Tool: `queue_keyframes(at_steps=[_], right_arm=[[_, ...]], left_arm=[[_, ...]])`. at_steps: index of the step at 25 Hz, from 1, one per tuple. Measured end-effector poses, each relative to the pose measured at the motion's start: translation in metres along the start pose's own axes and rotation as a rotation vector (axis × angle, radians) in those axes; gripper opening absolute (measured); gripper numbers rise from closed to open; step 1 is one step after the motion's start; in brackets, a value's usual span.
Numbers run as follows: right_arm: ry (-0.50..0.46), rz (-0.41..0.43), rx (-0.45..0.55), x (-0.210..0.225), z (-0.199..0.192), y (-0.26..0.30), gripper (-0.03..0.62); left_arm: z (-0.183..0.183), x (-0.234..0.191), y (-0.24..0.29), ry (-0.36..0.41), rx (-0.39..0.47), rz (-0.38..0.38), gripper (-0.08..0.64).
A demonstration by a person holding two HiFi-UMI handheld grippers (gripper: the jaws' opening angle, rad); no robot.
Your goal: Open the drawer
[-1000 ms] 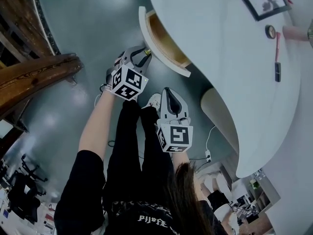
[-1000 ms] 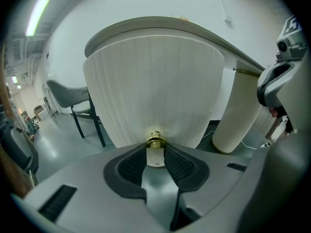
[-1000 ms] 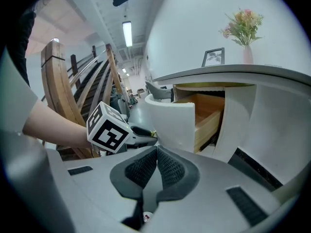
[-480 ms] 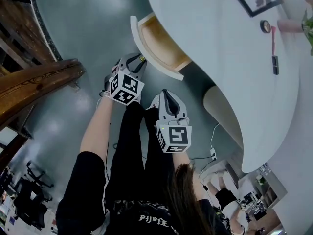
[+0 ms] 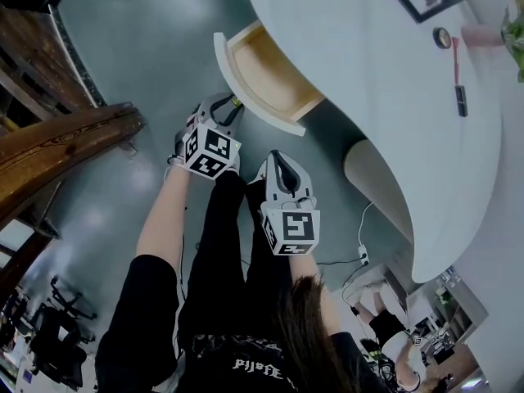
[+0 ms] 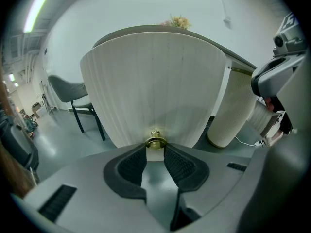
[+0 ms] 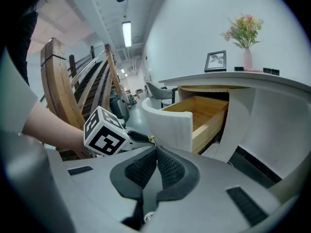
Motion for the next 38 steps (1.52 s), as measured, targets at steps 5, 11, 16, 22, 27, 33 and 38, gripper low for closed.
queue_keyframes(at_steps=[5,11,16,22,27,33,38], right_arm=[[-0.006,-0.005,-0.001,-0.003,0.001,-0.003,0.026],[0.005,-0.012,-0.01,-0.005,-0.002,-0.006,0.026],[0.017,-0.019,-0.017,-0.006,-0.006,-0.009,0.026],[0.021,-0.013,-0.045,-0.011,-0.016,-0.011,0.026],[0.019,-0.016,-0.05,-0.016,-0.017,-0.016,0.026],[0.02,-0.005,-0.055,-0.023,-0.018,-0.015,0.026],[0.01,0.008,-0.077,-0.029,-0.021,-0.016,0.026]], left_arm=[[-0.002,0.001,-0.003,0.011,-0.009,-0.001,0.126],[-0.006,0.001,-0.01,0.028,-0.024,0.0,0.124],[-0.014,0.003,-0.017,0.026,-0.033,-0.008,0.123],[-0.022,0.006,-0.026,0.036,-0.053,-0.009,0.099],[-0.025,0.009,-0.035,0.035,-0.046,0.013,0.038],[-0.018,0.011,-0.038,-0.065,-0.007,-0.025,0.187],[-0.003,0.003,-0.04,-0.013,0.014,-0.03,0.182]])
Point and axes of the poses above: the fingertips, and each gripper's own axes: y forward along the fingers, x to its right, z out of its top, the point moved 1 cm from there along -y, backward along the fingers, and after that the axes turned 13 degrees about y, right-handed, at the moved point
